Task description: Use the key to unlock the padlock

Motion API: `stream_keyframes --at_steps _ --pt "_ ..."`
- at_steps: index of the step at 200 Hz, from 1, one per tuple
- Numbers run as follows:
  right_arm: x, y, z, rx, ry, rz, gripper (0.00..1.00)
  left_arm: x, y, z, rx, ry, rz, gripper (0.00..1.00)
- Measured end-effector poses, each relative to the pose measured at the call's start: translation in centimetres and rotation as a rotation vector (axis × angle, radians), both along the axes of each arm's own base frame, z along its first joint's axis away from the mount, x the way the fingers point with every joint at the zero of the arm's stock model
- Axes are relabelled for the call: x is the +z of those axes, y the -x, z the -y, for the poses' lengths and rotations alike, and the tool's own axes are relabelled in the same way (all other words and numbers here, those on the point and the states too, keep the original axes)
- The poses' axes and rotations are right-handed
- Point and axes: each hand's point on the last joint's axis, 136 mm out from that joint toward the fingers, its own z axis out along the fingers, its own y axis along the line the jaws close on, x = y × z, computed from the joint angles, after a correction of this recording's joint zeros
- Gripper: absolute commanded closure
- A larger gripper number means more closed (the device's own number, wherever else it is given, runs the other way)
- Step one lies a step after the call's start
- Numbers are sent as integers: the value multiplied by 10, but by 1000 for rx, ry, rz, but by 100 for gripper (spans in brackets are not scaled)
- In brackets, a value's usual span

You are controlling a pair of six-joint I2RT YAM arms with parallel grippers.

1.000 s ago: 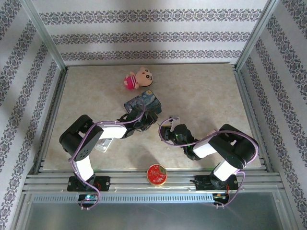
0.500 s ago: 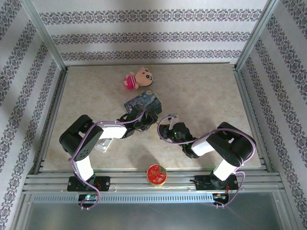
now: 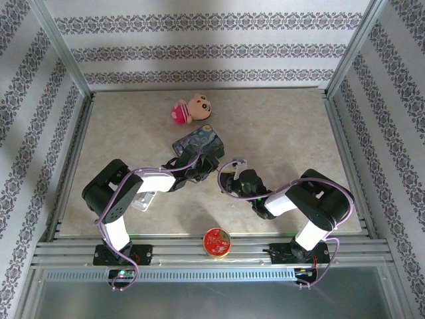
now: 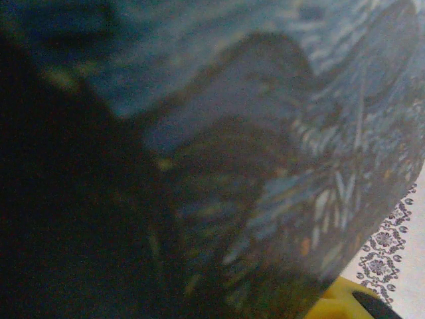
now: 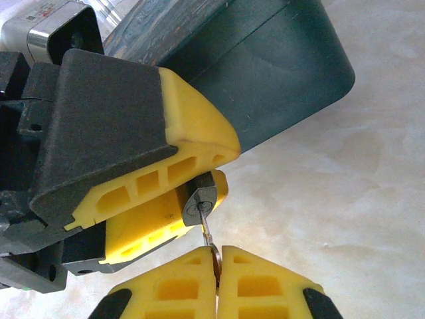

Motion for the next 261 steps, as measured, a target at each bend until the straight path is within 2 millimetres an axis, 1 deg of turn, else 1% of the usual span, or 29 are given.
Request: stream_keyframes --at_steps 38,88,189,261 --pt "0 -3 1 -2 1 -9 100 0 0 0 -1 -1 0 100" --pt "2 -2 4 18 -3 -41 100 1 2 2 -18 -6 -13 100" --pt "2 0 2 13 -54 -94 100 1 3 3 -24 -6 -11 100" --pt "1 -5 -1 13 -87 -126 100 1 2 3 -23 -5 -9 100"
